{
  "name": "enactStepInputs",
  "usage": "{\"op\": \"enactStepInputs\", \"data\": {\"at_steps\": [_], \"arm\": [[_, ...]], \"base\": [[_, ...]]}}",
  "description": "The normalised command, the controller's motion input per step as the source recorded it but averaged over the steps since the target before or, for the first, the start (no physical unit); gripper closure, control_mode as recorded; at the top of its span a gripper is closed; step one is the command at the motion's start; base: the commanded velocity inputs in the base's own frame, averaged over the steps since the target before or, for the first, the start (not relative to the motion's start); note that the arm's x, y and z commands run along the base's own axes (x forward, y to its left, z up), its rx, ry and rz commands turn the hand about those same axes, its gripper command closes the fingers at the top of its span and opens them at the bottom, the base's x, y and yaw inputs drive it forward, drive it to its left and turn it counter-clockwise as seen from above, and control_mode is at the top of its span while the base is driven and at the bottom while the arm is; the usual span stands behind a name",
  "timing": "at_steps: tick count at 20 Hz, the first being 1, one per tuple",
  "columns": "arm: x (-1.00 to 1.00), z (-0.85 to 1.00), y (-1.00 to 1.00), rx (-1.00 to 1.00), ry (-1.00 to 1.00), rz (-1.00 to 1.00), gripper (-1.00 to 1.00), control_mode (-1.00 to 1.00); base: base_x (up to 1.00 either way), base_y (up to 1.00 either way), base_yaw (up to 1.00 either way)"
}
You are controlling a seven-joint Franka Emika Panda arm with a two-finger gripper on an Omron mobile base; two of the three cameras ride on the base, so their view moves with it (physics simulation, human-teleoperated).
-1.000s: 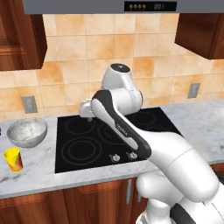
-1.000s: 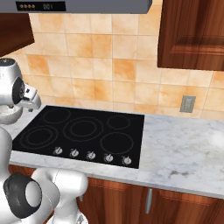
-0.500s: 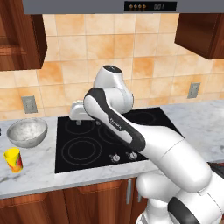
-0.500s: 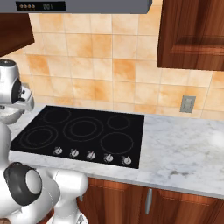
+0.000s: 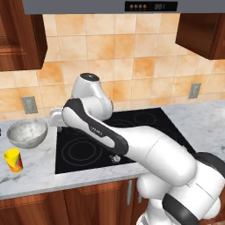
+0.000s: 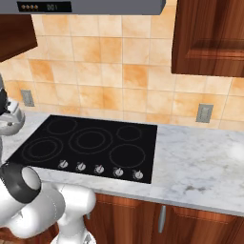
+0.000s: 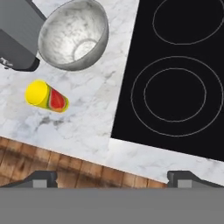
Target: Pick the cup and bowl from the counter and place them on the counter next to the sink.
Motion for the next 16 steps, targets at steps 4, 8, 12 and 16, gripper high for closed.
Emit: {"op": "enactStepInputs", "data": {"at_steps": [4,8,12,16], "arm": [[0.00,-0.14,0.43,-0.02,-0.04,-0.08,-1.00,-1.00],[0.00,-0.16,0.45,-0.02,-0.06,-0.11,-1.00,-1.00],[0.00,-0.22,0.50,0.00,-0.01,-0.10,-1.00,-1.00],[0.00,-0.09,0.55,0.00,0.00,-0.07,-1.00,-1.00]], "base": [[0.00,0.00,0.00],[0.00,0.00,0.00],[0.00,0.00,0.00],[0.00,0.00,0.00]]}}
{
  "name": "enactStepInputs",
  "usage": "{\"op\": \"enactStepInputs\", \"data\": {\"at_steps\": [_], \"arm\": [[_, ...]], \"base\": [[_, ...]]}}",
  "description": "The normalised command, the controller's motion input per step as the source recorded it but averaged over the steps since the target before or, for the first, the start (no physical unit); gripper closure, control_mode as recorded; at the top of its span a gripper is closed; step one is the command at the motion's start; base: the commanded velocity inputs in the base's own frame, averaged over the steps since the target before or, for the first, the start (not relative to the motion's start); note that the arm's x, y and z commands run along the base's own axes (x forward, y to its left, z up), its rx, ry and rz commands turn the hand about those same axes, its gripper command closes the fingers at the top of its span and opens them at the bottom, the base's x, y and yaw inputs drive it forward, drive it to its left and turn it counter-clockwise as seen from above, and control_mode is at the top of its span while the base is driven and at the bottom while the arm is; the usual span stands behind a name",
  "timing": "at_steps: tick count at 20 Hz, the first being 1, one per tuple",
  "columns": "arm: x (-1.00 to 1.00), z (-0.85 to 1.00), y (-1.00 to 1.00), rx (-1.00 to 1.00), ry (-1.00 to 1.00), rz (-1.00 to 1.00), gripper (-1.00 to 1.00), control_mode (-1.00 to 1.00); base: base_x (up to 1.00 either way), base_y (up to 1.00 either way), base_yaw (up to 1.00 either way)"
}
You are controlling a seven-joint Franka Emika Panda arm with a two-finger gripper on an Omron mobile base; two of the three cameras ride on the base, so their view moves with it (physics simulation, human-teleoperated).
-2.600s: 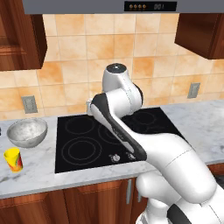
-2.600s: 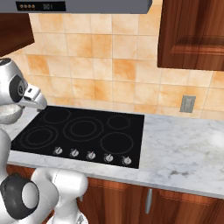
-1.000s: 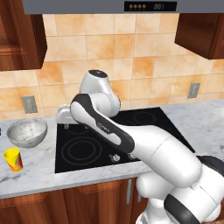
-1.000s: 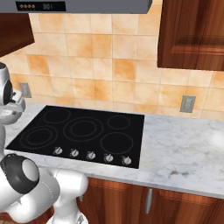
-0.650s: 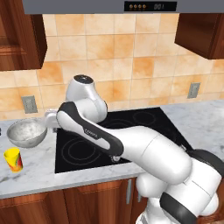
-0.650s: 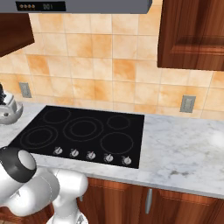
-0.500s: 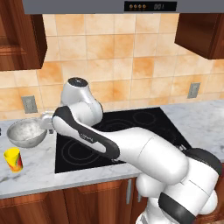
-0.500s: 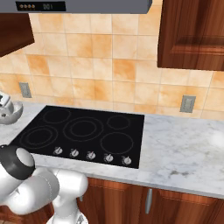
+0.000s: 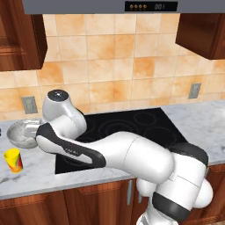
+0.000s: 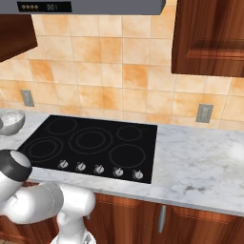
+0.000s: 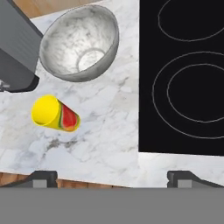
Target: Pick the cup and bowl from the counter and place them on the counter next to the sink.
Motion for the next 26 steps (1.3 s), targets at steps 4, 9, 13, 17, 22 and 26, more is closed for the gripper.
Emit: {"op": "enactStepInputs", "data": {"at_steps": [4,9,13,17,22,26], "arm": [[0.00,0.00,0.42,0.00,0.02,0.00,-1.00,-1.00],[0.04,0.00,0.50,0.00,0.03,0.00,-1.00,-1.00],[0.00,0.00,0.42,0.00,0.01,0.00,-1.00,-1.00],[0.11,-0.03,0.28,0.00,0.00,0.00,-1.00,-1.00],[0.18,-0.03,0.20,0.00,0.00,0.00,-1.00,-1.00],[0.13,-0.08,0.04,0.00,0.00,0.00,-1.00,-1.00]], "base": [[0.00,0.00,0.00],[0.00,0.00,0.00],[0.00,0.00,0.00],[0.00,0.00,0.00],[0.00,0.00,0.00],[0.00,0.00,0.00]]}}
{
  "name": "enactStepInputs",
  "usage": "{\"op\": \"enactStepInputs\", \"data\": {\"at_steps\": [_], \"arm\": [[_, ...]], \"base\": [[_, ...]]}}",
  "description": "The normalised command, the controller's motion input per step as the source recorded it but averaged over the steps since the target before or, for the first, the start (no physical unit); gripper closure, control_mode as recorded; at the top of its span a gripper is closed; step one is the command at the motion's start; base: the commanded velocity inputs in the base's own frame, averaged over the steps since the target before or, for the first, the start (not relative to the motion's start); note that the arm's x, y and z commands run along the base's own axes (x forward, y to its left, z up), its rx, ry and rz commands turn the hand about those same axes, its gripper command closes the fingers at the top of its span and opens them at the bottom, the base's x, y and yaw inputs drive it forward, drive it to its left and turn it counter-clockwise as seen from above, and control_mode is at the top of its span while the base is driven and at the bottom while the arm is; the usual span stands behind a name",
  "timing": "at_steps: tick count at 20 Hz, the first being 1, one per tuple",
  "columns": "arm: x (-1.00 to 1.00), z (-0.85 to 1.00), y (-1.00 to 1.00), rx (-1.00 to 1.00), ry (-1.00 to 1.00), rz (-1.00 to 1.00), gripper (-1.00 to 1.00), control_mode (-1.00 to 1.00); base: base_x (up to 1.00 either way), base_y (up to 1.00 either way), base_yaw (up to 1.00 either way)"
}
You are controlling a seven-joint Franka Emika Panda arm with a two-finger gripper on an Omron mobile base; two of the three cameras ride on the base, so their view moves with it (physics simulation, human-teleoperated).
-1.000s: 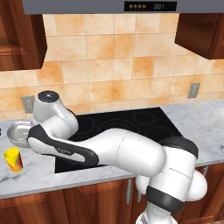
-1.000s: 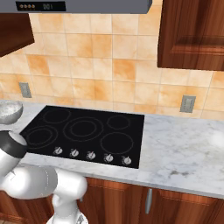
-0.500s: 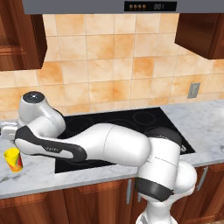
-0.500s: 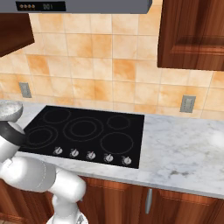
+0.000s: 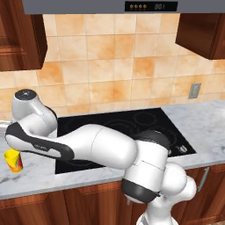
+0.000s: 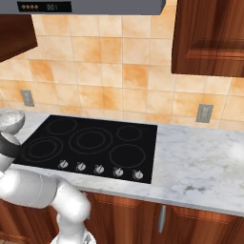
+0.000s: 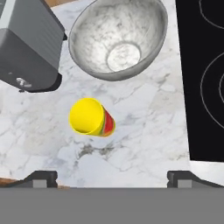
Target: Pick the cup and bowl from the counter and place them on the counter next to the sink.
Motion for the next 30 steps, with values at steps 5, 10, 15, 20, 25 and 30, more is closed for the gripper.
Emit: {"op": "enactStepInputs", "data": {"at_steps": [5,10,15,20,25,30], "arm": [[0.37,-0.07,0.00,0.00,0.00,0.00,-1.00,-1.00],[0.16,-0.13,0.00,0.00,0.00,0.00,-1.00,-1.00],[0.04,-0.30,0.09,0.00,0.00,0.00,-1.00,-1.00],[0.02,-0.40,0.16,0.00,0.02,0.00,-1.00,-1.00],[0.01,-0.26,0.06,0.00,0.07,0.00,-1.00,-1.00],[0.10,-0.19,0.00,0.00,0.07,0.00,-1.00,-1.00]], "base": [[0.00,0.00,0.00],[0.00,0.00,0.00],[0.00,0.00,0.00],[0.00,0.00,0.00],[0.00,0.00,0.00],[0.00,0.00,0.00]]}}
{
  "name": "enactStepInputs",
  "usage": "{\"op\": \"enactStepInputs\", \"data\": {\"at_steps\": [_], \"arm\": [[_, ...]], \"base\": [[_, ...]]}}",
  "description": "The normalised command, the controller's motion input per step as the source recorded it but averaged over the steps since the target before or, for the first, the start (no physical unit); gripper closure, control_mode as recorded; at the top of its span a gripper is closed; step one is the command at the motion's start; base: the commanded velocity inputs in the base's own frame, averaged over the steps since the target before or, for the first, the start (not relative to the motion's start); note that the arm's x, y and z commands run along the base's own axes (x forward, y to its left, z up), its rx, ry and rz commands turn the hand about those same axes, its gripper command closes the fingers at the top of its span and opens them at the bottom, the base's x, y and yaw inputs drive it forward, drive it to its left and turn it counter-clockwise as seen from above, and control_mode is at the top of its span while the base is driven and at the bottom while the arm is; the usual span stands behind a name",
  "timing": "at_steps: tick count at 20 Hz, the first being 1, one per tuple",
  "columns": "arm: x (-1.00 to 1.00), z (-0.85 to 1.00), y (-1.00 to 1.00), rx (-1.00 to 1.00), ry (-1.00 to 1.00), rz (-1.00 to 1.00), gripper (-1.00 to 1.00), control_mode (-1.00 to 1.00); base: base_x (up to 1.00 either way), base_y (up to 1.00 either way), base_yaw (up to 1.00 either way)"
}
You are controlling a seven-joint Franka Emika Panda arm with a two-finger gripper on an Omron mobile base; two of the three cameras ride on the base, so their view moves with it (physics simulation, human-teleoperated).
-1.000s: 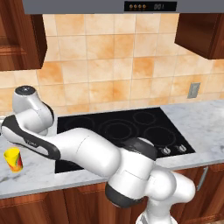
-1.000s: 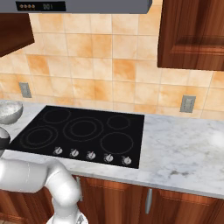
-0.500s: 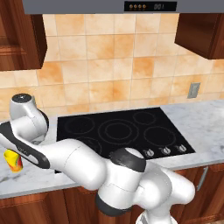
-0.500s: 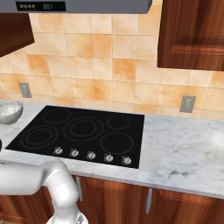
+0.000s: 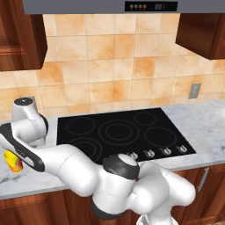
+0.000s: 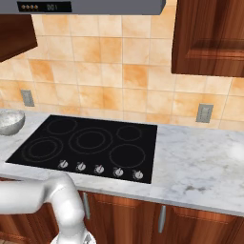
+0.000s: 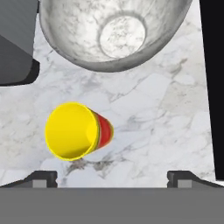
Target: Pick the cup and bowl from the counter and place them on the counter next to the sink.
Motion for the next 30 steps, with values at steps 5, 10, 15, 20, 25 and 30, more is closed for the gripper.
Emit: {"op": "enactStepInputs", "data": {"at_steps": [5,10,15,20,25,30], "arm": [[0.18,-0.27,0.02,0.00,0.04,0.00,-1.00,-1.00],[0.21,-0.19,0.19,0.00,0.03,-0.02,-1.00,-1.00],[0.19,-0.08,0.22,0.00,0.08,-0.01,-1.00,-1.00],[0.21,-0.15,0.20,0.00,0.07,-0.02,-1.00,-1.00],[0.06,-0.23,0.19,0.00,0.05,-0.02,-1.00,-1.00],[0.00,-0.29,0.18,0.00,0.01,-0.02,-1.00,-1.00]], "base": [[0.00,0.00,0.00],[0.00,0.00,0.00],[0.00,0.00,0.00],[0.00,0.00,0.00],[0.00,0.00,0.00],[0.00,0.00,0.00]]}}
